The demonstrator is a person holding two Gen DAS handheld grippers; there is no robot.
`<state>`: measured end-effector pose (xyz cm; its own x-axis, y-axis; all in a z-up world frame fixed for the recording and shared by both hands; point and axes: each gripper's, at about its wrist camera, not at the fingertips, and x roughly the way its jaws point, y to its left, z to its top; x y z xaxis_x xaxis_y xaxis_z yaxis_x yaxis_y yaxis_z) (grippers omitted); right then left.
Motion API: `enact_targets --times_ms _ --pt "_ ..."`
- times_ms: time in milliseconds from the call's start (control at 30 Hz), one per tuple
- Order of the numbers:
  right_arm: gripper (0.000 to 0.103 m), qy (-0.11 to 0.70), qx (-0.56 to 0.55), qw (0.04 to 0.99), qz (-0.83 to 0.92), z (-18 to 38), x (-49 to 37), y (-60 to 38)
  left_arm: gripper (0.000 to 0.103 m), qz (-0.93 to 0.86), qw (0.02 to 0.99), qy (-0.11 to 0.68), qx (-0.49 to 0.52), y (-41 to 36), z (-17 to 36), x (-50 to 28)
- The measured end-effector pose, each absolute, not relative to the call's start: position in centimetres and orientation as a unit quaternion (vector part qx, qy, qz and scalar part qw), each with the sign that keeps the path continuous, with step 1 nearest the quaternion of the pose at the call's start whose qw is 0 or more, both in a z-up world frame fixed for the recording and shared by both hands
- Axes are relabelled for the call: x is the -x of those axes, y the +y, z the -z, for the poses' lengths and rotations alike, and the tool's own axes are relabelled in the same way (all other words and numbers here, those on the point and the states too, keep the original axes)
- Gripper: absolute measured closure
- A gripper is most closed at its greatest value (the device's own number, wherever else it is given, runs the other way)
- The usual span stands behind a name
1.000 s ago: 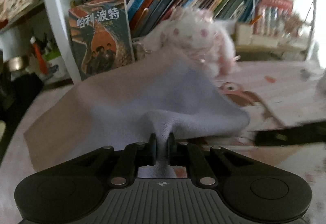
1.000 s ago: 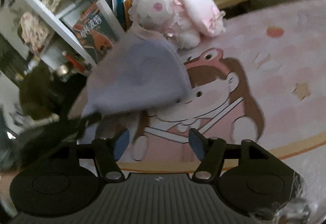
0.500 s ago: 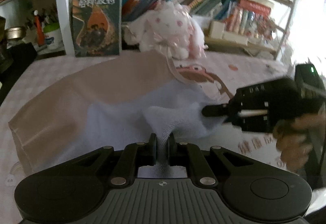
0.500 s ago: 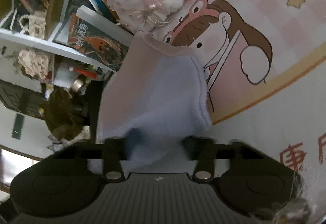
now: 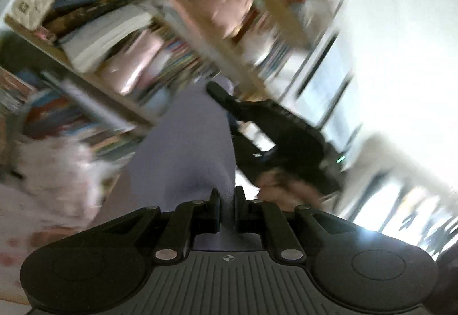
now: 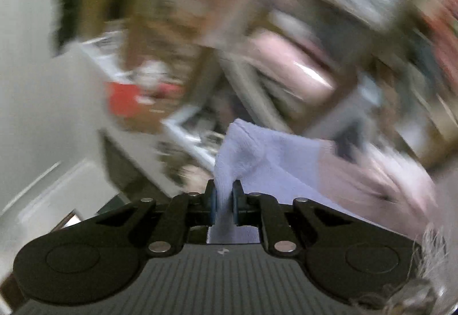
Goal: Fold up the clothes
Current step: 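Lift the sweater with both grippers and shake it out flat onto the mat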
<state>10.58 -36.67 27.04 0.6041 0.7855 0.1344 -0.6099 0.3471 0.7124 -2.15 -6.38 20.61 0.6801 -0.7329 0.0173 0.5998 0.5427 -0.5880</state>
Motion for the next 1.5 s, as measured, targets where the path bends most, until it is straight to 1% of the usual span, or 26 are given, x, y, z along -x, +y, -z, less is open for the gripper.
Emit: enact_targets --times_ms 100,133,167,200,267,333,400,467,533,600,633,700,733,800,833,967,1067,1133,1267,1367,1467,1500 --pt "0.093 0.118 -0.328 0.824 -0.446 -29.7 -10.2 -33.5 0.095 0.361 0.862 0.142 0.327 -3.7 -18.5 1.9" --pt "0.093 0.132 -0.313 0.829 -0.444 -29.4 -10.4 -32.1 0.095 0.353 0.859 0.151 0.340 -2.8 -17.8 1.8" --pt "0.093 0.155 -0.291 0.837 -0.436 -28.3 -11.0 -30.3 0.095 0.326 0.860 0.182 0.348 -1.8 -15.8 1.4" --pt "0.093 0.184 -0.267 0.846 -0.424 -26.8 -11.7 -28.5 0.095 0.297 0.860 0.213 0.356 -0.8 -13.7 0.9" --pt "0.093 0.242 -0.218 0.857 -0.400 -23.1 -13.0 -25.1 0.095 0.236 0.870 0.271 0.339 0.5 -9.5 -0.1" --pt "0.093 0.309 -0.171 0.861 -0.366 -18.0 -14.4 -21.4 0.095 0.174 0.873 0.326 0.318 1.9 -5.2 -1.2" --pt "0.093 0.359 -0.141 0.860 -0.335 -13.9 -15.2 -19.0 0.095 0.128 0.873 0.361 0.300 3.0 -2.6 -1.9" --pt "0.093 0.395 -0.121 0.857 -0.307 -10.9 -15.6 -17.2 0.095 0.103 0.876 0.373 0.288 4.1 -1.4 -2.4" --pt "0.093 0.404 -0.122 0.854 -0.305 -9.4 -15.4 -16.4 0.095 0.095 0.873 0.379 0.293 5.2 -1.4 -3.1" --pt "0.092 0.396 -0.117 0.857 -0.308 -9.7 -15.1 -15.7 0.095 0.095 0.873 0.381 0.288 6.3 -1.9 -3.7" --pt "0.090 0.392 -0.109 0.860 -0.309 -9.9 -14.9 -15.3 0.095 0.093 0.874 0.385 0.282 6.6 -2.0 -3.4" --pt "0.084 0.392 -0.100 0.859 -0.313 -10.0 -14.4 -14.9 0.094 0.093 0.874 0.396 0.267 7.2 -2.0 -3.7" --pt "0.077 0.391 -0.098 0.859 -0.316 -9.9 -14.0 -14.8 0.089 0.093 0.873 0.402 0.259 7.5 -1.8 -3.6" --pt "0.070 0.383 -0.095 0.862 -0.319 -10.0 -12.7 -16.0 0.088 0.085 0.876 0.412 0.238 8.0 -2.0 -3.3" --pt "0.069 0.380 -0.088 0.865 -0.315 -10.0 -11.9 -16.5 0.088 0.080 0.877 0.416 0.228 8.3 -2.1 -3.2" --pt "0.069 0.385 -0.036 0.881 -0.271 -8.8 -8.0 -20.6 0.088 0.037 0.907 0.385 0.166 9.5 -4.7 -0.9" --pt "0.069 0.394 0.002 0.894 -0.212 -7.2 -5.2 -24.0 0.086 0.044 0.933 0.347 0.085 7.6 -7.0 -0.2" --pt "0.069 0.399 0.028 0.901 -0.168 -6.1 -3.5 -26.2 0.078 0.090 0.934 0.340 0.065 4.7 -7.6 -1.1" --pt "0.069 0.408 0.052 0.907 -0.088 -4.0 -1.2 -29.8 0.076 0.192 0.918 0.347 -0.013 -4.7 -6.7 -3.5" --pt "0.069 0.431 0.032 0.900 -0.061 -2.9 -0.3 -31.9 0.076 0.232 0.906 0.334 -0.116 -12.6 -5.0 -5.2" --pt "0.070 0.442 0.026 0.895 -0.057 -2.4 0.4 -32.5 0.076 0.234 0.902 0.327 -0.156 -16.4 -3.9 -6.8" --pt "0.072 0.444 0.026 0.894 -0.058 -2.3 0.6 -32.6 0.076 0.234 0.901 0.324 -0.169 -17.6 -3.5 -7.3"
